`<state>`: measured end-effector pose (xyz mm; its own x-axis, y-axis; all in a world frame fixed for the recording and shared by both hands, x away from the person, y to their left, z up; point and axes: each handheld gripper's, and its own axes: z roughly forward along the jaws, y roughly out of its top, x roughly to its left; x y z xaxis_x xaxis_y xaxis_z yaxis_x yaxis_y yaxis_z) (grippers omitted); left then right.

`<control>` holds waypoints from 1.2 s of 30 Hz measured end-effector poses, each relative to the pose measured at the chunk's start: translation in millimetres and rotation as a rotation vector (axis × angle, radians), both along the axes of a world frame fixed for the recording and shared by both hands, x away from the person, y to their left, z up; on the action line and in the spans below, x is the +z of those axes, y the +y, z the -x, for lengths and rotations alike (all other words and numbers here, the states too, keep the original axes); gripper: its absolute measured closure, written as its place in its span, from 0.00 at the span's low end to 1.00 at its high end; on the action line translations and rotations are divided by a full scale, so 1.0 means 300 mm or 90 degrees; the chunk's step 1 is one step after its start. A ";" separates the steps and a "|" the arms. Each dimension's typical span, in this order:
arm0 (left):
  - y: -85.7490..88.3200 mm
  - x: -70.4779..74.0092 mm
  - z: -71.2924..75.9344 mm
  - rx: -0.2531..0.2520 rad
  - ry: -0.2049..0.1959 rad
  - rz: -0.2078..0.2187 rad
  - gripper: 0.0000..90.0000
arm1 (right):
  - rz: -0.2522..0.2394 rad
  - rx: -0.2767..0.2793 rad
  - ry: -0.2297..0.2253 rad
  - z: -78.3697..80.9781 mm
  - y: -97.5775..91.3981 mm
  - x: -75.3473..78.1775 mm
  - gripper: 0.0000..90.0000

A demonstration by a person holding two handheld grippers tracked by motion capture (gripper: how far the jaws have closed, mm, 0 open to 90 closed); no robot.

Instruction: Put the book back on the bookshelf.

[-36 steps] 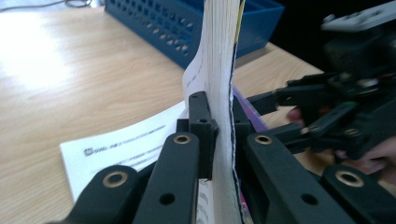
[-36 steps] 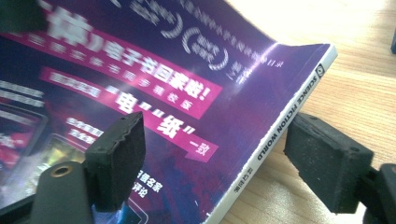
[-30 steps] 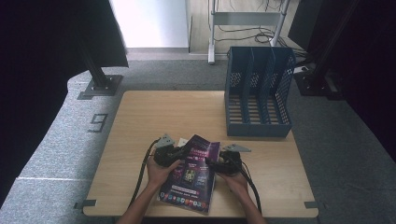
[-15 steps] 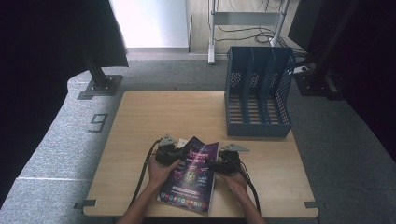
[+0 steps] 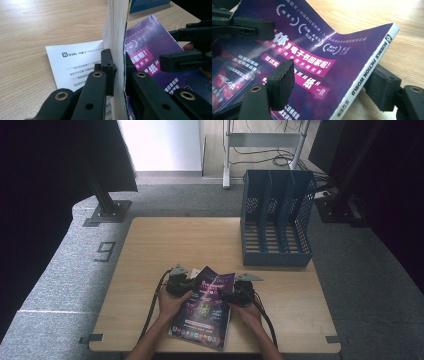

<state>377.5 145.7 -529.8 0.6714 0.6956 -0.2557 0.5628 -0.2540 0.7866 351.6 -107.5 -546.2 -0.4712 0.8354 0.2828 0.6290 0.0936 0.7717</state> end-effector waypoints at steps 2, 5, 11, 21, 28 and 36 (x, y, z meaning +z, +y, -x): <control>0.001 0.000 -0.001 0.000 0.000 0.000 0.95 | 0.002 0.001 0.001 -0.007 0.004 0.000 0.32; 0.001 0.000 0.000 -0.001 0.000 0.002 0.95 | 0.006 0.001 0.004 -0.019 0.006 -0.003 0.34; 0.004 -0.001 -0.002 -0.001 0.002 0.004 0.95 | 0.015 0.010 0.016 -0.055 0.019 0.007 0.35; 0.005 0.002 -0.001 -0.002 0.001 0.006 0.95 | 0.016 0.008 0.018 -0.077 0.030 0.001 0.41; 0.005 0.003 0.001 -0.002 0.001 0.008 0.95 | 0.002 0.016 0.027 -0.082 0.018 -0.007 0.44; 0.006 0.010 0.007 -0.005 -0.005 0.012 0.95 | -0.014 0.023 0.043 -0.088 0.001 -0.010 0.52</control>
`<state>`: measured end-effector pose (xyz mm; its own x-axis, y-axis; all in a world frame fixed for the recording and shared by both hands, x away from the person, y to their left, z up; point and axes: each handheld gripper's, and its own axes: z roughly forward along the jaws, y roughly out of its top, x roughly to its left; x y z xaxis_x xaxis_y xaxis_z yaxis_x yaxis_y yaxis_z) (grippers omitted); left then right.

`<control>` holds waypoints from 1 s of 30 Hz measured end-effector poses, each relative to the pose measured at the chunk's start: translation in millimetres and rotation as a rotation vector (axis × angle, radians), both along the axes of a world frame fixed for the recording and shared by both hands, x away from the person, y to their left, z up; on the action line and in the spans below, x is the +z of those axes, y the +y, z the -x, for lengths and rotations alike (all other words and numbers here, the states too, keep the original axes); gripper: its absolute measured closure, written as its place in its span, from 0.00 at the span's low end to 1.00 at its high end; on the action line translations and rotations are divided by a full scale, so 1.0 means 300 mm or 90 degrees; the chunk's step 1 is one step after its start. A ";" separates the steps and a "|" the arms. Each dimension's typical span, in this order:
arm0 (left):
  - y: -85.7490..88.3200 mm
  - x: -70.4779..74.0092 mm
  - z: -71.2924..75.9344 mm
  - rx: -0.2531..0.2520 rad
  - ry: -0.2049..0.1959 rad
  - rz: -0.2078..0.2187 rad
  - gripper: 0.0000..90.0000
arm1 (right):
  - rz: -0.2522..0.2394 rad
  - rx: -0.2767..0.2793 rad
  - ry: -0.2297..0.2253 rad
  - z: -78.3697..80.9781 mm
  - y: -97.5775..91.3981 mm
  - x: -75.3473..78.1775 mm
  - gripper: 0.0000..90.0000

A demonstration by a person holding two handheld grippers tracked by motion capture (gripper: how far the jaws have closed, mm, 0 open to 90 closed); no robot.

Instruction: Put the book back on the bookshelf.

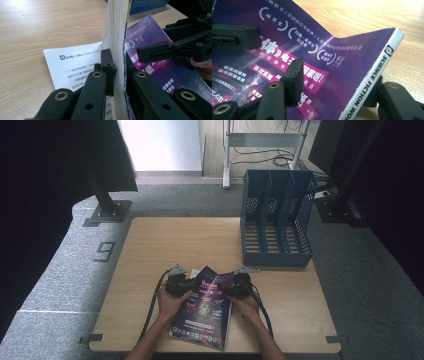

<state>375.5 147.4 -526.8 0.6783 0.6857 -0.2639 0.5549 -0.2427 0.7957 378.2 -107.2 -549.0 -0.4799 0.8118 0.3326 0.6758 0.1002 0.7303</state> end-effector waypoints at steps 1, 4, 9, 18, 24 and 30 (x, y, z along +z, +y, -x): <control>0.000 0.000 0.000 0.000 0.000 0.000 0.95 | -0.001 0.001 0.002 0.000 -0.002 0.000 0.53; 0.002 0.004 0.002 0.000 -0.002 0.006 0.95 | -0.005 0.000 0.010 -0.001 -0.005 0.001 0.55; 0.005 0.011 0.006 -0.003 -0.005 0.011 0.95 | -0.026 0.016 0.009 -0.002 -0.031 0.012 0.72; 0.014 0.024 0.012 -0.005 -0.016 0.018 0.95 | -0.005 0.028 -0.026 0.019 -0.026 0.042 0.73; 0.025 0.049 0.020 -0.005 -0.032 0.036 0.95 | -0.008 0.030 -0.056 0.035 -0.029 0.074 0.75; 0.033 0.095 0.033 -0.010 -0.054 0.054 0.94 | -0.020 0.026 -0.102 0.057 -0.040 0.119 0.76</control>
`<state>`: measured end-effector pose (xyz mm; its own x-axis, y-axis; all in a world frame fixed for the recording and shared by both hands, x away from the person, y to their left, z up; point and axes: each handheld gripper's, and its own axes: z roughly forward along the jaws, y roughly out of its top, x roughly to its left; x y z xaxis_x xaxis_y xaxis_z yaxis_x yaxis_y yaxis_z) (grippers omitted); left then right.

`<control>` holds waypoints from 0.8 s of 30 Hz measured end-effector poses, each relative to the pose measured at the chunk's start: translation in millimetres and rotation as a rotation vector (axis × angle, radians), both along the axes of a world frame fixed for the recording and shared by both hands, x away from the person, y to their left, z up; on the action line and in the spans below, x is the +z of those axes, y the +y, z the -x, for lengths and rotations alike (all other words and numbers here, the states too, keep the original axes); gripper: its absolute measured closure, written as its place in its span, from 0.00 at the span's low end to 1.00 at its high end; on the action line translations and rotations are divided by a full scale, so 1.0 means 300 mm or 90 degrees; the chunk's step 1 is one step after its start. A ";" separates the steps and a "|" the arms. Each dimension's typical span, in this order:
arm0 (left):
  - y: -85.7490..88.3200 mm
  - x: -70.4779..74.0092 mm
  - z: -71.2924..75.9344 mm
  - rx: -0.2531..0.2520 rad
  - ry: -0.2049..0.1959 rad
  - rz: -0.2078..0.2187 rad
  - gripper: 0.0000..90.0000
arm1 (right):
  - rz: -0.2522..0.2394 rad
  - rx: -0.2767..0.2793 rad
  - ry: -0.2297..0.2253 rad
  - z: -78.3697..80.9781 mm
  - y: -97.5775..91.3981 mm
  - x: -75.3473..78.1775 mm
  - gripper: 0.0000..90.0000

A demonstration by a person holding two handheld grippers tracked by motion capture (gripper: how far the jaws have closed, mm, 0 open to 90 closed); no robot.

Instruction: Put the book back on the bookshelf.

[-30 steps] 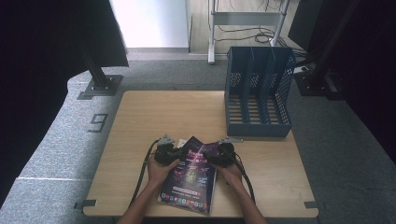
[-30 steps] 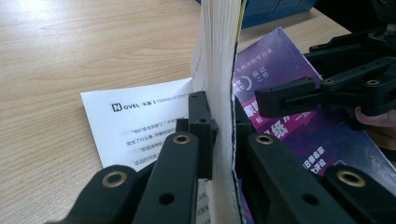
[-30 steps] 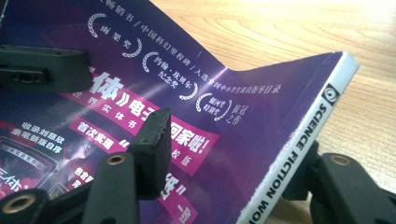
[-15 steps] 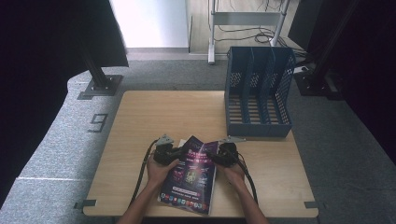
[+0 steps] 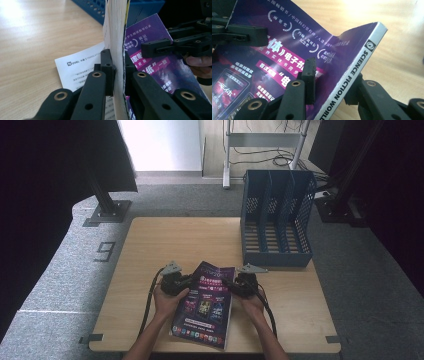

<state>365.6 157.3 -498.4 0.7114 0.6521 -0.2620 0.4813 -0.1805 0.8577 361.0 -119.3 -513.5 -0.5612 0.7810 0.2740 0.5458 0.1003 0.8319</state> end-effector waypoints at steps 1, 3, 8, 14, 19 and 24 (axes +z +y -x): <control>0.000 0.000 0.000 0.000 0.000 0.000 0.94 | -0.004 -0.001 -0.010 0.005 -0.002 0.008 0.76; 0.004 0.021 0.009 -0.003 -0.013 0.007 0.94 | -0.006 0.000 -0.026 0.015 -0.005 0.024 0.76; 0.005 0.035 0.012 -0.004 -0.021 0.016 0.94 | -0.009 -0.003 -0.051 0.027 -0.008 0.048 0.77; 0.009 0.055 0.019 -0.008 -0.033 0.023 0.95 | -0.012 -0.004 -0.073 0.042 -0.011 0.072 0.78; 0.013 0.082 0.019 -0.011 -0.042 0.030 0.95 | -0.014 -0.006 -0.101 0.056 -0.011 0.102 0.79; 0.016 0.114 0.020 -0.016 -0.054 0.033 0.95 | -0.025 -0.008 -0.127 0.073 -0.019 0.141 0.81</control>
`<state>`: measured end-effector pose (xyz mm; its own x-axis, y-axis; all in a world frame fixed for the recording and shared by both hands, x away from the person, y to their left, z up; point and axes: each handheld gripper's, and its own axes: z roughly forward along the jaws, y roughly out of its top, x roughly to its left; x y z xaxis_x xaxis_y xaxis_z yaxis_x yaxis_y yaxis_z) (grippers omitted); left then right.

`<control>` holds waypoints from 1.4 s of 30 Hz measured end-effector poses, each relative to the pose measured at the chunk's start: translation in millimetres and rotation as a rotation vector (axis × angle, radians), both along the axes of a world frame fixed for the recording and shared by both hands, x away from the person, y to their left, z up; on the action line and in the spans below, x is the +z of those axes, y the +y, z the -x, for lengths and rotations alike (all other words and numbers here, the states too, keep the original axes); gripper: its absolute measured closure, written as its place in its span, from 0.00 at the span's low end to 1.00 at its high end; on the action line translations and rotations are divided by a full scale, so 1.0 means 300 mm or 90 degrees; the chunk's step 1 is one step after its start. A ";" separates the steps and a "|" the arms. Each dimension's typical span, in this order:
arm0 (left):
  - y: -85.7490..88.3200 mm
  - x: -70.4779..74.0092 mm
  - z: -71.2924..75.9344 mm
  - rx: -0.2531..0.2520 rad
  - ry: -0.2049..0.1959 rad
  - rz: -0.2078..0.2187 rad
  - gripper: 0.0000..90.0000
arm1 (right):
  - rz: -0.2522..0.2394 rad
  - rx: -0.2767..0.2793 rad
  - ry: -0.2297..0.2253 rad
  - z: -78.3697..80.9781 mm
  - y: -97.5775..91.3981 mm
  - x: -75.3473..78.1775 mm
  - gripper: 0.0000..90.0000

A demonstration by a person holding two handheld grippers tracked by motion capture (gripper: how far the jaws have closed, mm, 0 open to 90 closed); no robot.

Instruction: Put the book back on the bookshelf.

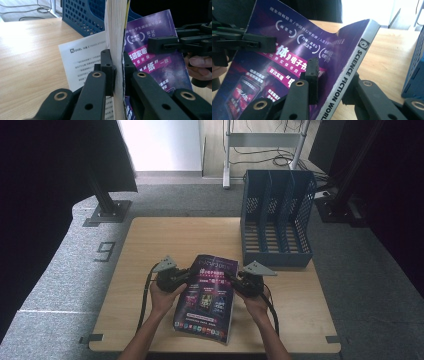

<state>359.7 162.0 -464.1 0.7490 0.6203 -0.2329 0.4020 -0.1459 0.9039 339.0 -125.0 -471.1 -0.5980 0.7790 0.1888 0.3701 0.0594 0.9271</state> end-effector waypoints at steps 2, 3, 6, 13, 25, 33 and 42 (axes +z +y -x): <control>0.001 0.005 0.000 0.000 -0.002 0.000 0.94 | -0.002 0.001 -0.007 0.002 0.000 0.013 0.81; 0.002 0.010 0.000 0.002 -0.004 0.002 0.94 | -0.002 0.001 -0.007 0.002 0.000 0.013 0.81; 0.009 0.028 0.000 0.004 -0.011 0.006 0.94 | 0.001 0.004 -0.019 -0.001 0.003 0.039 0.82; 0.024 0.038 0.000 0.004 -0.012 0.021 0.95 | -0.001 0.012 -0.034 0.004 0.008 0.073 0.84; 0.018 0.093 -0.006 0.004 -0.033 0.025 0.95 | -0.005 0.009 -0.070 0.005 0.004 0.120 0.86; 0.013 0.113 0.000 0.004 -0.046 0.025 0.95 | -0.018 0.012 -0.096 0.014 -0.009 0.147 0.89; 0.012 0.165 -0.030 0.010 -0.059 0.030 0.95 | -0.018 0.011 -0.127 -0.002 -0.006 0.172 0.89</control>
<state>368.7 165.4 -414.7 0.7592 0.6218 -0.1924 0.3187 -0.0973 0.9428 339.5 -126.7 -419.5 -0.6384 0.7647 0.0875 0.1784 0.0364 0.9833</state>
